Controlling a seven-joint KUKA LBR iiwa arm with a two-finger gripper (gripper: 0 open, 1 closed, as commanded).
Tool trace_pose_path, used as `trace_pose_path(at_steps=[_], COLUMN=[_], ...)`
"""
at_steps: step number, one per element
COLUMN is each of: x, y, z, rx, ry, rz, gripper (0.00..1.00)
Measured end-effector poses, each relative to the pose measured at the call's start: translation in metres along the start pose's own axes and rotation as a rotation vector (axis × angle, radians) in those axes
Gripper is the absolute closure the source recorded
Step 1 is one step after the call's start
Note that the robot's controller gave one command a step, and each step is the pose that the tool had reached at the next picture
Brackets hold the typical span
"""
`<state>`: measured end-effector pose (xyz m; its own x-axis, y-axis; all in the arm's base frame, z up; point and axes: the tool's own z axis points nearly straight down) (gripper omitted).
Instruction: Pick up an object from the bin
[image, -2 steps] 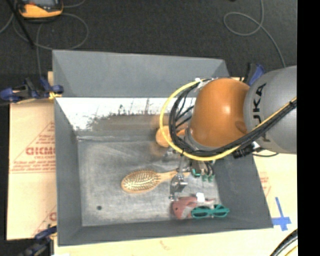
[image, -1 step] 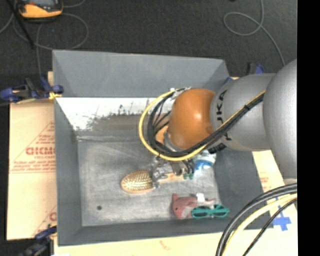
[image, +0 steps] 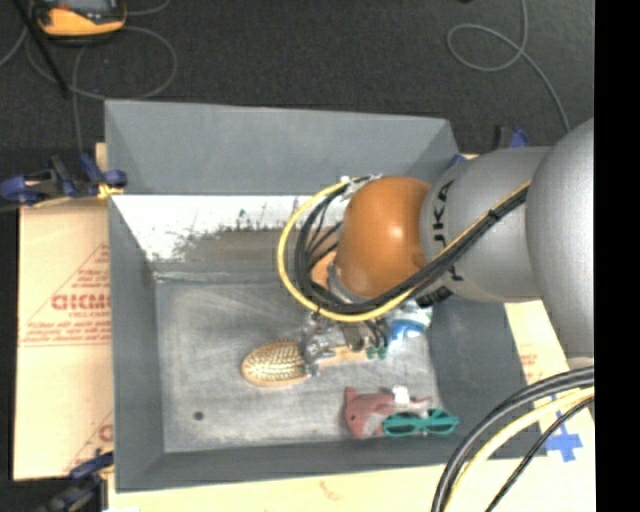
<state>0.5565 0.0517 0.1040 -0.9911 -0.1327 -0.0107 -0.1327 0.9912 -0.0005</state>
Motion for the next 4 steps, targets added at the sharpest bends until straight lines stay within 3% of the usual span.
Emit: trace_pose_path(at_steps=[1,2,3,4], x=[0.031,0.051,0.051,0.055], y=[-0.021,-0.022,-0.021,-0.028], z=[-0.05,-0.145,-0.145,-0.095], rx=[-0.001,-0.002,-0.003,-0.001], ry=[0.015,0.007,0.007,0.0], rz=[-0.041,-0.259,-0.258,-0.268], gripper=[1.0,0.0,0.0,0.0])
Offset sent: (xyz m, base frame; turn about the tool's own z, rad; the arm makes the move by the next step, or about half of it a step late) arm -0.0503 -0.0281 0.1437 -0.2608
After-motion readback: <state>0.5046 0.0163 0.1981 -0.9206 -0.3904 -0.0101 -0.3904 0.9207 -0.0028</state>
